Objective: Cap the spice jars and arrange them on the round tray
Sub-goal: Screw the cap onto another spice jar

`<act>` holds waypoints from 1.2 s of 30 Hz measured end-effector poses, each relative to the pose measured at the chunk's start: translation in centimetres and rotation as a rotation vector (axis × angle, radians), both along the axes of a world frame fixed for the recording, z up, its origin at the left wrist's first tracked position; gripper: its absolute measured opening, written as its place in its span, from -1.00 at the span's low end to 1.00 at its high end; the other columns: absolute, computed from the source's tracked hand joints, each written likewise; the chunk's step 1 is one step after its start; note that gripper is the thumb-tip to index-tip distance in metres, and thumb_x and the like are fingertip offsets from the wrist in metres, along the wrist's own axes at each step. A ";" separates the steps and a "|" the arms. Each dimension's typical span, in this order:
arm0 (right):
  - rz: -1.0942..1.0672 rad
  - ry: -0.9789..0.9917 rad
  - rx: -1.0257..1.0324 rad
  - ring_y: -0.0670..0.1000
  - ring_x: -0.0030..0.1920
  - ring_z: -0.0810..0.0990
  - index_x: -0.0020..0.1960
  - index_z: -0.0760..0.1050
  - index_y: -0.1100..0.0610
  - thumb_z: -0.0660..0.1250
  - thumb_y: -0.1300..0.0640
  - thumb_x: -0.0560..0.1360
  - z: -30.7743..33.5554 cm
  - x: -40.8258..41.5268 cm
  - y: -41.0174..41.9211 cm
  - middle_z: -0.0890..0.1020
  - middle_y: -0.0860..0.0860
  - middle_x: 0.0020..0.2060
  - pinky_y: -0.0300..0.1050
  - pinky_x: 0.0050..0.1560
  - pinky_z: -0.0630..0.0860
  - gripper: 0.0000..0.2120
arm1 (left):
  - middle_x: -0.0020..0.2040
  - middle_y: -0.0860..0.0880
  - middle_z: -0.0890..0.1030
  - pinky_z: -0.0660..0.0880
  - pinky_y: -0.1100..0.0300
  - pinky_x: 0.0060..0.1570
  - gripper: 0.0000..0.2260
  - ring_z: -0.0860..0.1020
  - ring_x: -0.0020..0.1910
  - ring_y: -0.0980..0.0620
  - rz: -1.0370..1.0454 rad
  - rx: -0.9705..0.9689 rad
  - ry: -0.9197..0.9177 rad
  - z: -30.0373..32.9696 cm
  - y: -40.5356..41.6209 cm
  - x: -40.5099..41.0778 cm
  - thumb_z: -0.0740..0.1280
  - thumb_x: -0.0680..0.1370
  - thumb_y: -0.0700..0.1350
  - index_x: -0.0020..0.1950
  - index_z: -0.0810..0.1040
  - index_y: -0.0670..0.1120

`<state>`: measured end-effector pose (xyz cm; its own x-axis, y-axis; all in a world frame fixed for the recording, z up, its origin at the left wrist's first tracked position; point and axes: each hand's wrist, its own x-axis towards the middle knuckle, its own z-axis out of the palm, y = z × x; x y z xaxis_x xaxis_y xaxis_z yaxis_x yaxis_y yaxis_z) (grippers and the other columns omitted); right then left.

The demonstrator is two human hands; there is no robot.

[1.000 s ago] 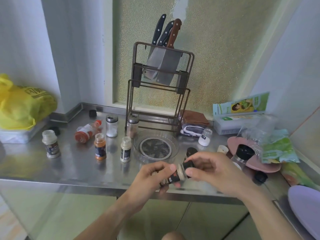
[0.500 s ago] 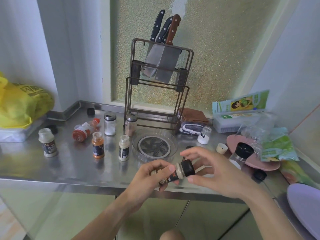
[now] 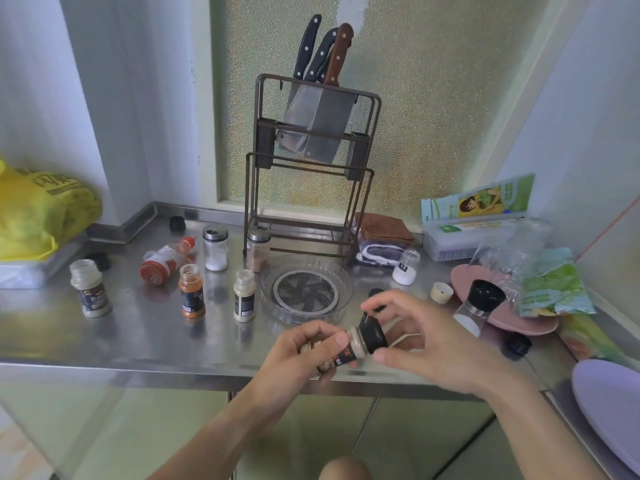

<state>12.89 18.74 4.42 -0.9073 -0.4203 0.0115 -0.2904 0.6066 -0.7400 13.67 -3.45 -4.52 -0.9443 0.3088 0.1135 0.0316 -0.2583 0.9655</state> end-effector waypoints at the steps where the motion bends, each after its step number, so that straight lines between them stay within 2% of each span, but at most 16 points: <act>1: -0.010 -0.011 -0.013 -0.05 -0.13 0.74 0.16 0.58 -0.14 0.55 0.04 0.49 -0.1 0.0 0.0 0.73 -0.05 -0.05 0.04 0.05 0.69 -0.71 | -0.04 -0.36 0.68 0.39 0.20 -0.24 -0.64 0.38 -0.36 -0.03 -0.005 0.005 -0.005 0.0 0.0 0.0 0.42 0.56 0.05 0.10 0.61 -0.26; 2: -0.033 -0.013 -0.014 -0.06 -0.17 0.75 0.14 0.60 -0.09 0.52 -0.02 0.50 -0.1 -0.1 -0.1 0.75 -0.02 -0.09 0.08 0.04 0.69 -0.76 | -0.04 -0.34 0.69 0.39 0.20 -0.23 -0.64 0.38 -0.36 -0.03 -0.009 0.010 -0.009 0.0 0.1 0.0 0.41 0.56 0.04 0.10 0.61 -0.26; 4: -0.052 0.008 0.023 -0.11 -0.09 0.73 0.20 0.57 -0.19 0.54 -0.12 0.45 -0.1 -0.1 0.1 0.72 -0.12 -0.01 0.00 0.07 0.68 -0.65 | -0.03 -0.35 0.68 0.39 0.19 -0.22 -0.65 0.38 -0.35 -0.04 -0.010 0.016 -0.004 0.0 0.2 0.0 0.41 0.56 0.03 0.10 0.61 -0.27; 6: -0.030 0.007 -0.007 -0.09 -0.01 0.71 0.22 0.54 -0.25 0.59 0.02 0.43 -0.2 -0.1 0.2 0.68 -0.18 0.06 -0.03 0.11 0.66 -0.56 | 0.00 -0.40 0.66 0.40 0.19 -0.20 -0.64 0.40 -0.34 -0.04 -0.002 0.036 -0.004 -0.1 0.4 -0.1 0.42 0.56 0.02 0.11 0.61 -0.29; 8: -0.033 0.002 -0.079 -0.01 -0.04 0.72 0.15 0.61 -0.15 0.60 0.16 0.43 -0.3 0.0 0.5 0.71 -0.09 0.02 0.07 0.13 0.65 -0.62 | 0.01 -0.40 0.67 0.44 0.18 -0.20 -0.64 0.43 -0.31 -0.04 0.003 0.063 -0.005 -0.5 0.7 -0.2 0.44 0.55 -0.01 0.12 0.61 -0.31; 12: -0.096 0.020 -0.155 0.06 -0.06 0.73 0.13 0.68 -0.10 0.61 0.14 0.43 -1.6 0.2 1.2 0.75 0.01 0.00 0.12 0.11 0.66 -0.68 | -0.08 -0.20 0.72 0.60 0.11 -0.17 -0.74 0.56 -0.34 -0.04 -0.010 0.089 -0.059 -1.4 1.8 -0.2 0.46 0.55 -0.21 0.12 0.55 -0.36; 15: -0.172 0.044 -0.238 0.05 -0.08 0.75 0.13 0.69 -0.09 0.59 0.15 0.45 -3.0 0.8 1.4 0.76 0.01 0.00 0.13 0.09 0.67 -0.71 | -0.03 -0.23 0.74 0.65 0.09 -0.10 -0.78 0.70 -0.21 -0.11 -0.037 0.137 -0.072 -2.0 3.3 -0.1 0.48 0.50 -0.28 0.07 0.52 -0.29; 17: -0.273 0.042 -0.351 0.05 -0.15 0.72 0.15 0.65 -0.03 0.59 0.19 0.45 -4.1 1.2 1.3 0.77 0.02 -0.01 0.08 0.03 0.67 -0.68 | -0.06 -0.24 0.74 0.63 0.13 -0.13 -0.73 0.72 -0.15 -0.13 0.016 0.171 -0.083 -2.4 4.6 -0.3 0.51 0.46 -0.28 0.06 0.49 -0.27; 19: -0.361 -0.009 -0.409 0.02 -0.13 0.73 0.15 0.58 0.01 0.61 0.21 0.42 -5.3 1.6 1.2 0.79 0.00 -0.04 -0.03 0.00 0.67 -0.63 | -0.09 -0.22 0.74 0.61 0.14 -0.19 -0.64 0.70 -0.18 -0.09 0.090 0.176 -0.098 -2.8 6.0 -0.6 0.58 0.41 -0.30 0.07 0.46 -0.27; 21: -0.423 -0.041 -0.383 -0.03 -0.06 0.74 0.11 0.59 0.03 0.62 0.19 0.39 -6.6 1.6 1.4 0.79 -0.09 -0.05 -0.12 -0.05 0.67 -0.64 | -0.03 -0.22 0.74 0.60 0.11 -0.18 -0.57 0.68 -0.13 -0.10 0.119 0.119 -0.085 -3.1 7.4 -0.9 0.61 0.37 -0.24 0.09 0.47 -0.27; 23: -0.505 -0.036 -0.382 -0.07 -0.06 0.74 0.06 0.63 0.02 0.62 0.18 0.39 -7.6 1.1 1.8 0.78 -0.11 -0.07 -0.15 -0.08 0.65 -0.70 | 0.03 -0.16 0.75 0.62 0.11 -0.06 -0.57 0.70 0.00 -0.07 0.137 0.011 -0.073 -3.5 8.5 -1.1 0.61 0.34 -0.19 0.12 0.52 -0.19; 26: -0.677 0.083 -0.374 -0.19 -0.13 0.71 0.06 0.60 0.01 0.61 0.14 0.41 -8.3 -0.7 2.7 0.77 -0.10 -0.10 -0.21 -0.09 0.56 -0.71 | 0.13 0.09 0.70 0.56 0.22 0.21 -0.58 0.64 0.17 0.18 0.185 -0.288 0.011 -4.1 9.3 -1.5 0.60 0.38 -0.12 0.18 0.57 0.07; 28: -0.760 0.174 -0.301 -0.22 -0.12 0.69 0.10 0.55 0.00 0.60 0.12 0.43 -8.5 -2.5 3.4 0.73 -0.15 -0.08 -0.19 -0.05 0.59 -0.68 | 0.15 0.17 0.65 0.54 0.29 0.21 -0.59 0.61 0.18 0.24 0.246 -0.445 0.058 -4.0 9.4 -1.7 0.57 0.41 -0.07 0.20 0.53 0.16; 31: -0.793 0.186 -0.218 -0.10 -0.02 0.70 0.15 0.50 -0.02 0.58 0.12 0.45 -9.4 -5.1 3.7 0.69 -0.15 -0.05 0.02 0.12 0.64 -0.64 | 0.12 0.19 0.63 0.55 0.36 0.12 -0.65 0.60 0.13 0.26 0.272 -0.517 0.075 -3.5 9.6 -1.8 0.52 0.47 -0.11 0.19 0.53 0.11; 36: -0.781 0.239 -0.145 0.01 0.01 0.70 0.16 0.49 0.04 0.54 0.12 0.48 -11.1 -7.8 2.6 0.72 -0.06 -0.02 0.02 0.09 0.63 -0.68 | 0.04 0.17 0.67 0.61 0.25 0.11 -0.71 0.63 0.06 0.27 0.307 -0.577 0.065 -3.4 9.6 -2.2 0.52 0.47 -0.13 0.10 0.56 0.15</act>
<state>5.06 21.38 -6.66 -0.9037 0.3502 0.2463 0.0158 0.6021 -0.7983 11.49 6.14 -7.92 -0.9960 0.0549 0.0705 0.0848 0.3308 0.9399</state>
